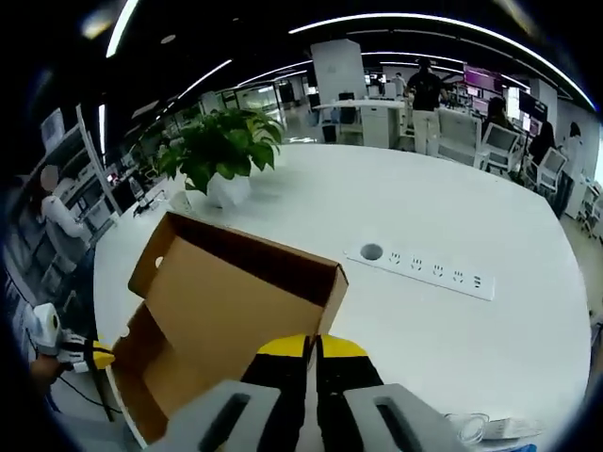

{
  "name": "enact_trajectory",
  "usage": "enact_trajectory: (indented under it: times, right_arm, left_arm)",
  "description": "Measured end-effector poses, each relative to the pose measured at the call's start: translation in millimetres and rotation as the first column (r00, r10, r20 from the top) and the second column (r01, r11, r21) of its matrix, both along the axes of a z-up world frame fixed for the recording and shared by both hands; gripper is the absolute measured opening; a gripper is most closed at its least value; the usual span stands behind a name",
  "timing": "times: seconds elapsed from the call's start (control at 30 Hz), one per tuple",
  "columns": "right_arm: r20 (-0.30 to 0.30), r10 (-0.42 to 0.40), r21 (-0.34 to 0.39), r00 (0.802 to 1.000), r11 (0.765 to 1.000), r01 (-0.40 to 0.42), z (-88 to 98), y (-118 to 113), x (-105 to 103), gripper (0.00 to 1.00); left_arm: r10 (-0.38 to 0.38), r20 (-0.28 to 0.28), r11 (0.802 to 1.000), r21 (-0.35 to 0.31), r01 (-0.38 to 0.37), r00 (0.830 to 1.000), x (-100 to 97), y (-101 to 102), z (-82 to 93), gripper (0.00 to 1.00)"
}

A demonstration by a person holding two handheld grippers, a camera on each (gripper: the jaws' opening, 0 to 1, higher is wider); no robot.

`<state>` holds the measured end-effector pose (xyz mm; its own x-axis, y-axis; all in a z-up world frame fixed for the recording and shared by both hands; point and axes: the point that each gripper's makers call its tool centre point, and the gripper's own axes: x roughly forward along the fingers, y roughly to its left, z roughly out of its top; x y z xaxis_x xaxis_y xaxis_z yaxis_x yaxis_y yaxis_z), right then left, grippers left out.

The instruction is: Operate the shoe box by opening the lid, removing the specified soft item, and placing it in the target area until the item is outside and the box remains undamaged.

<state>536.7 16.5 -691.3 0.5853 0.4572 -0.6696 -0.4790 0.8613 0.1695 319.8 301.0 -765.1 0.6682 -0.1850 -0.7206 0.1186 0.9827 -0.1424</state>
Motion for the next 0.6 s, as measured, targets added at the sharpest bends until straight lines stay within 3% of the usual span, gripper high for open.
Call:
enact_trajectory:
  times: [0.13, 0.6]
  right_arm:
    - [0.048, 0.017, 0.002, 0.999, 1.0, -0.018, 14.9, 2, -11, 0.0]
    - [0.144, 0.016, 0.016, 0.989, 1.0, -0.019, 37.1, 4, -44, 0.0]
  left_arm:
    - [-0.006, -0.001, 1.0, 0.002, 0.006, 1.0, -1.0, -1, 0.4, 0.02]
    - [-0.023, 0.002, 1.0, -0.012, 0.023, 1.0, -2.6, 0, 2.1, 0.03]
